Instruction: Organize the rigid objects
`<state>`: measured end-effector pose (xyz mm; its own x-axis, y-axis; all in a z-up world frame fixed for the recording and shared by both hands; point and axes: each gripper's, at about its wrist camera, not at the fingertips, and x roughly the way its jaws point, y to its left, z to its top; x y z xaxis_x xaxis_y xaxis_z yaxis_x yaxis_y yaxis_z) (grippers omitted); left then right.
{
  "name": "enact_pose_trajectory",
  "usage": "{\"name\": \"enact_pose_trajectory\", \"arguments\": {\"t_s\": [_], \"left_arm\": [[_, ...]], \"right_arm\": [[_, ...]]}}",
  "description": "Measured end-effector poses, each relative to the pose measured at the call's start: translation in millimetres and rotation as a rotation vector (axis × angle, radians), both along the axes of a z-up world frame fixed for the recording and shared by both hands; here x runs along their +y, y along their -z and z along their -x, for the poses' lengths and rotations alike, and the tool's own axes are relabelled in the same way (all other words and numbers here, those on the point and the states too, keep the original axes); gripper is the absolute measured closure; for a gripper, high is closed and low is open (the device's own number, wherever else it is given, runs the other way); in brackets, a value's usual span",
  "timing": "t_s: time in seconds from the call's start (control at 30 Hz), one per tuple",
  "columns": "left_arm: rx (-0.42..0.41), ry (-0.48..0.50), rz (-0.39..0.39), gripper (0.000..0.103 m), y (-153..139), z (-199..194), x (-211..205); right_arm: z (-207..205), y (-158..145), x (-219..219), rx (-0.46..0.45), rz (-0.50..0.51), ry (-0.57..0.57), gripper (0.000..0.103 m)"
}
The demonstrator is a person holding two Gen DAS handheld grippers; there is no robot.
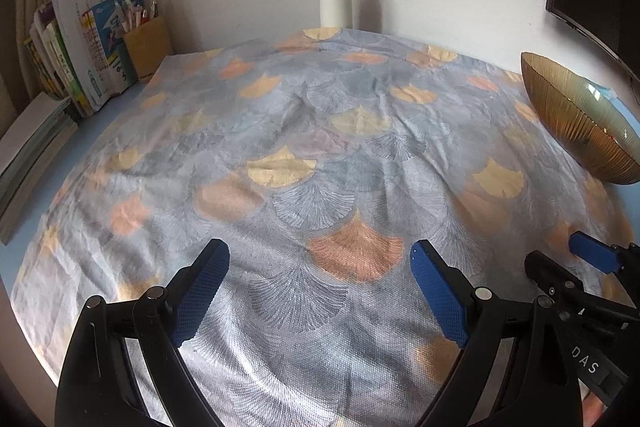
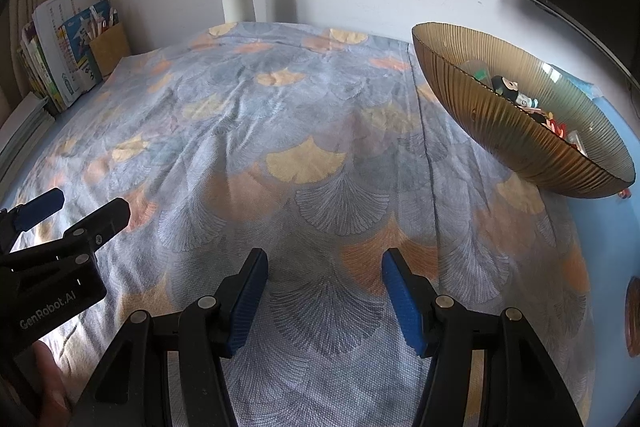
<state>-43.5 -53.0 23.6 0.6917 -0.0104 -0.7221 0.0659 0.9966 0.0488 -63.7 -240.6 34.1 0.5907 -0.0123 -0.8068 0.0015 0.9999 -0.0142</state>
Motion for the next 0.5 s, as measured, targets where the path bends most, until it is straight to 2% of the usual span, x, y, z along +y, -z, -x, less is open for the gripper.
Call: {"name": "enact_pose_trajectory", "arguments": {"t_s": [0.2, 0.37, 0.5], "left_arm": [[0.008, -0.003, -0.006, 0.012, 0.7, -1.6, -0.4], [0.004, -0.014, -0.083, 0.012, 2.3, -3.1, -7.7], [-0.012, -0.012, -0.06, 0.012, -0.1, -1.0, -3.1]], "right_arm": [[0.4, 0.0, 0.5, 0.0, 0.0, 0.001, 0.045], [1.7, 0.3, 3.2, 0.004, 0.006, -0.001, 0.045], [3.2, 0.1, 4.4, 0.003, 0.005, 0.005, 0.045]]}}
